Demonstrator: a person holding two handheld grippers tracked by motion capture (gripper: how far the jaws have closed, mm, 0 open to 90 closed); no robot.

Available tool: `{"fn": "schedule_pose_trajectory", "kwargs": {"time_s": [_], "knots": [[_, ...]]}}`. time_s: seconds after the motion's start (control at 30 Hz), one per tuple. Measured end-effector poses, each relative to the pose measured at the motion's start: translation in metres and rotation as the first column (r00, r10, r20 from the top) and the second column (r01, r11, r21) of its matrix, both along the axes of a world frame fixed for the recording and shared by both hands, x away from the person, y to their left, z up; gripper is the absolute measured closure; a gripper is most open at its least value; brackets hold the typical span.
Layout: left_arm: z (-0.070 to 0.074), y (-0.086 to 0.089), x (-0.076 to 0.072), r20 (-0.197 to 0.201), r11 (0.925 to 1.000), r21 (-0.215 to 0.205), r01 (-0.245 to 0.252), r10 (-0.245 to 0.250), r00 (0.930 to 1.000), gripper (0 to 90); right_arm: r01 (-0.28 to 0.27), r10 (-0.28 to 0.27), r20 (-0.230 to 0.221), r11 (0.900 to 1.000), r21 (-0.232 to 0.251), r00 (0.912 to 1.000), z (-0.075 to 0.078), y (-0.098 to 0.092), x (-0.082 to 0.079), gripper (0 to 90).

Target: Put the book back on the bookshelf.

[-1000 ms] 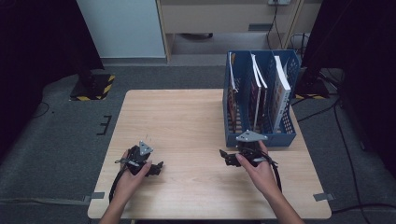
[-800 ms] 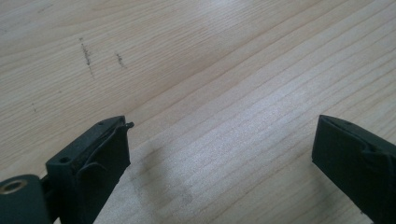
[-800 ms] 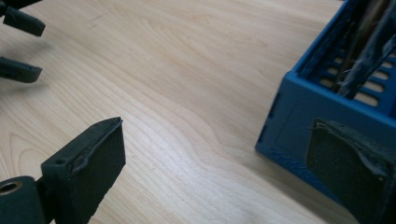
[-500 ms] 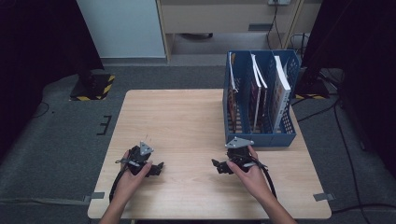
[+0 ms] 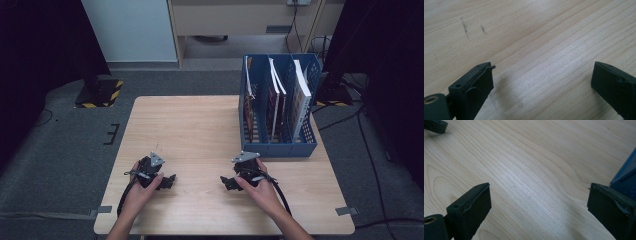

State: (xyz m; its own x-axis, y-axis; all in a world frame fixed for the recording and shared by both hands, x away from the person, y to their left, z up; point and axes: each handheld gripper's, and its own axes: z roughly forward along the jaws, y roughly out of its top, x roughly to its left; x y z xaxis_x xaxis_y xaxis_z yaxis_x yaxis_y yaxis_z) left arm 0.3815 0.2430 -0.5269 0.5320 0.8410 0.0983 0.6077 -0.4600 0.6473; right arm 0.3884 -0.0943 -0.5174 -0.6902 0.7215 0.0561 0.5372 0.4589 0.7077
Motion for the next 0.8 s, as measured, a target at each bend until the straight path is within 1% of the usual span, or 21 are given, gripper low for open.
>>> {"fn": "schedule_pose_trajectory", "kwargs": {"time_s": [0.1, 0.17, 0.2, 0.27, 0.3, 0.4, 0.43, 0.53, 0.6, 0.63, 0.7, 0.8], "knots": [[0.000, 0.000, 0.000, 0.001, 1.0000, -0.003, -0.001, 0.001, 1.0000, 2.8, -0.011, 0.011, -0.012, 1.000, -0.012, 0.9999, -0.003, 0.005, 0.000, 5.8], [-0.001, 0.000, 0.000, 0.001, 1.0000, -0.005, -0.001, 0.001, 1.0000, 2.8, -0.014, 0.014, -0.008, 1.000, -0.013, 0.9999, -0.004, 0.006, 0.001, 5.9], [-0.001, 0.000, 0.000, 0.000, 0.9999, -0.010, -0.001, 0.001, 1.0000, 2.5, -0.013, 0.013, -0.011, 1.000, -0.002, 0.9999, -0.005, 0.010, 0.002, 6.3], [-0.001, 0.000, 0.000, 0.000, 0.9999, -0.014, -0.001, 0.001, 1.0000, 2.0, -0.017, 0.017, -0.015, 1.000, -0.001, 0.9997, -0.006, 0.011, 0.003, 6.3], [-0.002, 0.000, 0.000, 0.001, 0.9999, -0.017, 0.000, 0.000, 1.0000, 1.9, -0.010, 0.010, -0.016, 1.000, -0.004, 0.9998, -0.008, 0.016, 0.005, 6.6], [-0.002, 0.000, 0.000, 0.001, 0.9998, -0.021, -0.001, 0.001, 1.0000, 1.2, 0.000, 0.000, -0.013, 1.000, -0.006, 0.9999, -0.010, 0.017, 0.009, 7.0], [-0.003, 0.001, 0.000, 0.000, 0.9994, -0.034, -0.003, 0.003, 1.0000, 1.0, 0.029, -0.029, -0.013, 1.000, 0.013, 0.9995, -0.011, 0.018, 0.012, 7.8], [-0.004, 0.001, 0.001, 0.000, 0.9991, -0.042, -0.003, 0.003, 1.0000, 0.1, 0.053, -0.053, -0.015, 0.998, 0.020, 0.9985, -0.012, 0.017, 0.015, 7.8], [-0.005, 0.001, 0.001, -0.001, 0.9990, -0.045, -0.003, 0.003, 1.0000, 0.0, 0.050, -0.050, -0.013, 0.999, 0.014, 0.9987, -0.012, 0.016, 0.017, 7.8], [-0.005, 0.001, 0.001, -0.002, 0.9984, -0.056, -0.003, 0.003, 1.0000, 0.0, 0.064, -0.064, -0.018, 0.998, 0.022, 0.9978, -0.014, 0.015, 0.019, 8.2], [-0.006, 0.001, 0.001, -0.002, 0.9982, -0.059, -0.003, 0.003, 1.0000, 0.0, 0.074, -0.074, -0.019, 0.997, 0.029, 0.9971, -0.016, 0.015, 0.021, 8.5], [-0.006, 0.001, 0.001, -0.003, 0.9981, -0.061, -0.003, 0.003, 1.0000, 0.0, 0.077, -0.076, -0.017, 0.997, 0.018, 0.9969, -0.017, 0.016, 0.022, 8.5]]}}
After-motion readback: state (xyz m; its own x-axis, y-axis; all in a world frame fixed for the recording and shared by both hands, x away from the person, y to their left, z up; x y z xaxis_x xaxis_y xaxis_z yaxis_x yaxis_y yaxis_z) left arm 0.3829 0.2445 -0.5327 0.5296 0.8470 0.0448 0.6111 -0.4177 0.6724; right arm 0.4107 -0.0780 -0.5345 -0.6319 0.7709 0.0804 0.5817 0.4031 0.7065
